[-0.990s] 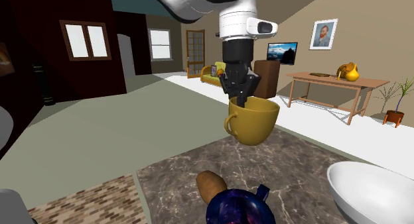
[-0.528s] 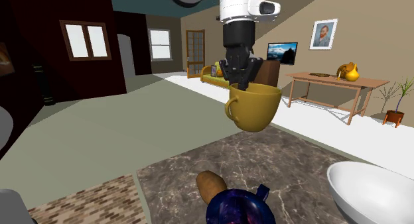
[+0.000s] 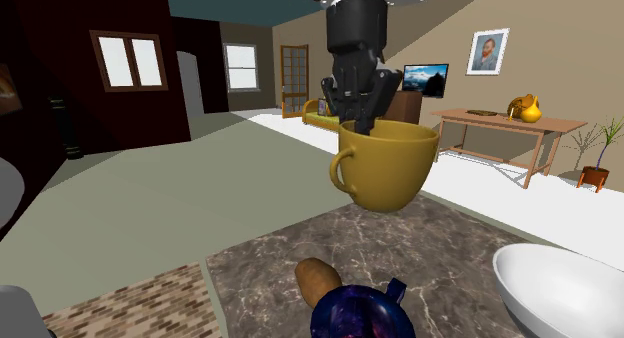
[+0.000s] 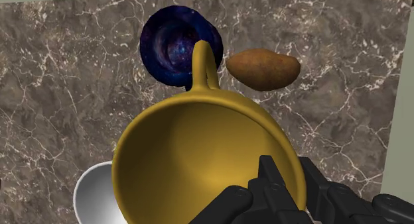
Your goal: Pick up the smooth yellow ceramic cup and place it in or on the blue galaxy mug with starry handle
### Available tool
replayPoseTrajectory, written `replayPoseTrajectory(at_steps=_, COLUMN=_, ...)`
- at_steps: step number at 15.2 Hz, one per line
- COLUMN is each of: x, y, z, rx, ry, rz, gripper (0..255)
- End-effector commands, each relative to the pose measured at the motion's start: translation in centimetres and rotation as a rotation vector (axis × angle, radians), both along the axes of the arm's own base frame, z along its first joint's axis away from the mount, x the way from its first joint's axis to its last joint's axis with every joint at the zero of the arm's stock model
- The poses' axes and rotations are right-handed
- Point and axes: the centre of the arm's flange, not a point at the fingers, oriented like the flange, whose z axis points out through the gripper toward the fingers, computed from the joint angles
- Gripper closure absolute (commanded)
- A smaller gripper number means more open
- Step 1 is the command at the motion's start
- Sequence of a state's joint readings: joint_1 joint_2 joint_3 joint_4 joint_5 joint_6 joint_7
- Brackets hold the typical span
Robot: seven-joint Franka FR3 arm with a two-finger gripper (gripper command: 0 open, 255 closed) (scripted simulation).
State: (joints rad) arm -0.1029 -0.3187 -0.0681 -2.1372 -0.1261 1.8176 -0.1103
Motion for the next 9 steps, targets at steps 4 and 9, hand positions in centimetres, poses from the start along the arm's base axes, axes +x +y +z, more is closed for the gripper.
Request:
replayPoseTrajectory(at_steps=4, x=-4.6, y=-4.5, z=1.2, rx=0.0, ry=0.0, rz=0.001, gripper=255)
replayPoseTrajectory(at_steps=9, x=-5.7, y=-5.6, z=-0.6, rx=0.0, ry=0.0, rz=0.001, gripper=255)
